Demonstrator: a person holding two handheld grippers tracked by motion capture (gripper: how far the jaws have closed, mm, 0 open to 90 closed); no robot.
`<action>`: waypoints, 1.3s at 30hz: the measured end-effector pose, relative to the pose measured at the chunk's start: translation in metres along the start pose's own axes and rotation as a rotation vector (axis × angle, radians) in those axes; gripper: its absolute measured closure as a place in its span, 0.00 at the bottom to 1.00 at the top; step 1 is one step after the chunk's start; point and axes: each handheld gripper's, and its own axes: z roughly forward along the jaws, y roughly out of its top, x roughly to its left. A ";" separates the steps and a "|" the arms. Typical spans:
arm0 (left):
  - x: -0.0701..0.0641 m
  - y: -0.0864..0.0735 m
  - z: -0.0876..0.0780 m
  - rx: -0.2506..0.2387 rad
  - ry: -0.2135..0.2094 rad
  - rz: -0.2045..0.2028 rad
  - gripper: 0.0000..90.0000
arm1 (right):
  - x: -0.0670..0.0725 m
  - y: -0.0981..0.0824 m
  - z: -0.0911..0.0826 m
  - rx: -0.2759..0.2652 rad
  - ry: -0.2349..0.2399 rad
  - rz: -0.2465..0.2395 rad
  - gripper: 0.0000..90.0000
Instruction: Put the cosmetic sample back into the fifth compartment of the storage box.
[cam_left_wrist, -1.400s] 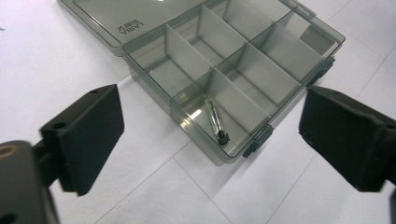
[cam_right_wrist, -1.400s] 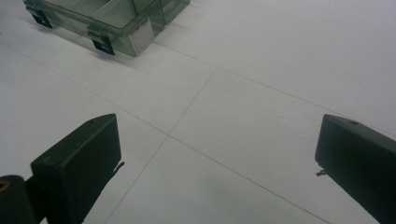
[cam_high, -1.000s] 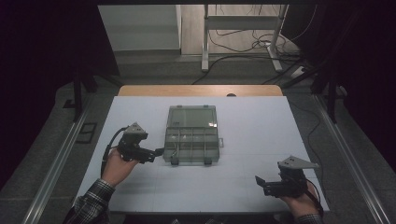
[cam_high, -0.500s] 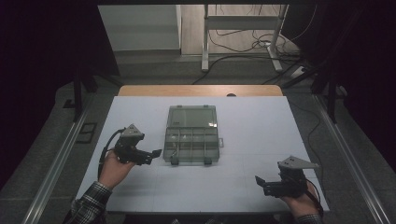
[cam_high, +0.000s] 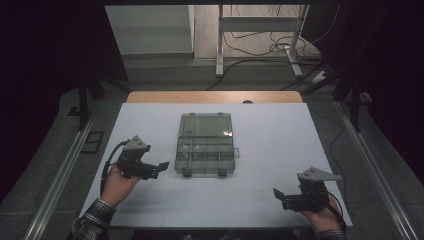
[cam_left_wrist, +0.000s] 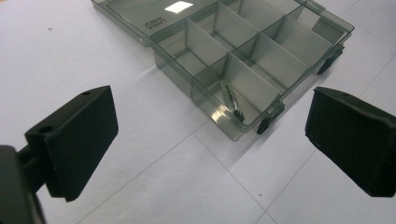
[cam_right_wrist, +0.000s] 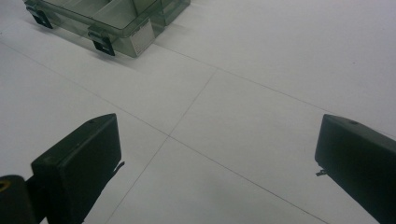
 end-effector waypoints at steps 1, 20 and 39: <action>0.000 -0.001 -0.001 -0.002 0.003 -0.001 0.03 | 0.000 0.000 0.000 0.000 0.000 0.000 0.01; 0.003 -0.018 -0.020 -0.025 0.022 -0.033 0.04 | 0.000 0.000 0.000 0.001 -0.002 -0.002 0.01; 0.004 -0.036 -0.038 -0.044 0.050 -0.060 0.04 | 0.000 0.000 0.000 0.002 -0.004 -0.005 0.01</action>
